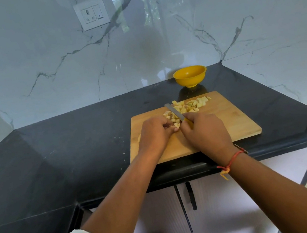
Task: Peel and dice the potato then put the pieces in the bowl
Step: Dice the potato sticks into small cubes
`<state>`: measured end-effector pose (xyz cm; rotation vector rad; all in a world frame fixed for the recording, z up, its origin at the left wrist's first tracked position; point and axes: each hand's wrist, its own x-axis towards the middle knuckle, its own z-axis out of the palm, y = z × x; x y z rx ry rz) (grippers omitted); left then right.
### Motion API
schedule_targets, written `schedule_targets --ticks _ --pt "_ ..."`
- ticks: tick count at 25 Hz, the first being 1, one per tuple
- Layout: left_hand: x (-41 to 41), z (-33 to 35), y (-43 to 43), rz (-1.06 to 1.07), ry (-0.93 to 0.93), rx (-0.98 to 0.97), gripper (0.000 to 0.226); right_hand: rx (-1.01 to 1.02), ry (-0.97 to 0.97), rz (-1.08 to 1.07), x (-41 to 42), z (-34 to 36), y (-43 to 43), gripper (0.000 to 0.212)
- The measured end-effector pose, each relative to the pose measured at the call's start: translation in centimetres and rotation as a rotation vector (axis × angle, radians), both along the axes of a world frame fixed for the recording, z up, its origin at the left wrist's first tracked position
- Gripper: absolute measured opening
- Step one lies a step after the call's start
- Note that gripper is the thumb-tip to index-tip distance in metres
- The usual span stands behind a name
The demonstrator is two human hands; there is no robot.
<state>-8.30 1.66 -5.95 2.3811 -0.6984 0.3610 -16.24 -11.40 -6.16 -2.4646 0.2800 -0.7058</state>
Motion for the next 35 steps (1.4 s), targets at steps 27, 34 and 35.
schedule_targets --ticks 27,34,35 --pt "4.0 0.6 3.4 0.255 0.19 0.069 0.016 -0.2 0.013 0.088 0.0 -0.8 0.4 0.034" --pt "4.9 1.2 2.4 0.266 0.228 0.056 0.01 -0.195 0.014 0.076 0.1 -0.7 0.4 0.033" --pt "5.0 1.3 2.4 0.27 0.23 0.044 0.013 -0.193 0.015 0.077 0.1 -0.7 0.4 0.034"
